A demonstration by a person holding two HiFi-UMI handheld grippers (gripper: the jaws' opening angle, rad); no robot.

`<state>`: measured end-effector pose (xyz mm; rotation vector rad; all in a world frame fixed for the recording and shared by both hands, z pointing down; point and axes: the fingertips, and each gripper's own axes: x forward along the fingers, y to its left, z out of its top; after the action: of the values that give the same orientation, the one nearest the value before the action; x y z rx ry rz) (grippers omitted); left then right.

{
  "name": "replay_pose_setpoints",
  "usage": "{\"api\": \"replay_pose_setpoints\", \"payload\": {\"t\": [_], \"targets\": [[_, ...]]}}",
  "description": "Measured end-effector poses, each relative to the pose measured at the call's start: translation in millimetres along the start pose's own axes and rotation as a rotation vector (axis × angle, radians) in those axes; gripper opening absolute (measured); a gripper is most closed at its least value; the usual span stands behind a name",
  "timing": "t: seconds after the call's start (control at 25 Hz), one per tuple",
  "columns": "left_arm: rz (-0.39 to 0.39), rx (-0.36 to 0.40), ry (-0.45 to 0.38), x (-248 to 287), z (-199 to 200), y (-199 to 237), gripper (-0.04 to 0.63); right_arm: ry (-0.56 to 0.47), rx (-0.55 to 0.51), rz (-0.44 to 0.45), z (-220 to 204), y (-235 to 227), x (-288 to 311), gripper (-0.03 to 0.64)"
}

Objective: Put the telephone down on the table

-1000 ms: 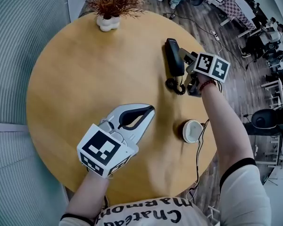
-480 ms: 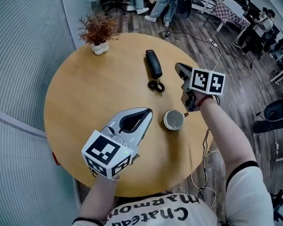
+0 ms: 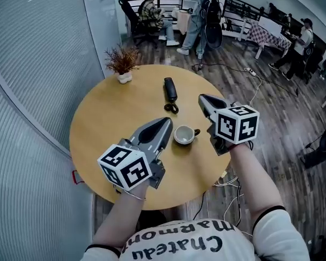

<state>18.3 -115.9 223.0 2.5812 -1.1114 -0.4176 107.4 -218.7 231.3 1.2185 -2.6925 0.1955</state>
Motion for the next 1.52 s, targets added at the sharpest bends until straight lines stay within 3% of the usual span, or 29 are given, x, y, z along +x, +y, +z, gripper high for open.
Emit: {"api": "replay_pose_setpoints", "payload": {"t": [0.16, 0.28, 0.44, 0.72, 0.92, 1.16, 1.52], "targets": [[-0.026, 0.096, -0.048, -5, 24, -62, 0.006, -0.060, -0.179, 0.038, 25, 46, -59, 0.017], [-0.052, 0.189, -0.045, -13, 35, -99, 0.006, -0.122, -0.148, 0.053, 39, 69, -96, 0.017], [-0.058, 0.256, -0.032, -25, 42, -100, 0.006, -0.155, -0.095, 0.044, 40, 90, -110, 0.017], [-0.095, 0.182, -0.034, 6, 30, -158, 0.006, -0.135, -0.050, 0.038, 21, 59, -166, 0.017], [-0.129, 0.144, -0.046, 3, 23, -170, 0.005, -0.134, -0.048, 0.057, 14, 68, -174, 0.015], [-0.117, 0.184, -0.015, 1, 18, -176, 0.006, -0.126, -0.053, 0.050, 10, 70, -175, 0.015], [-0.096, 0.180, -0.028, -6, 17, -165, 0.006, -0.117, -0.071, 0.027, 6, 67, -172, 0.015]]}}
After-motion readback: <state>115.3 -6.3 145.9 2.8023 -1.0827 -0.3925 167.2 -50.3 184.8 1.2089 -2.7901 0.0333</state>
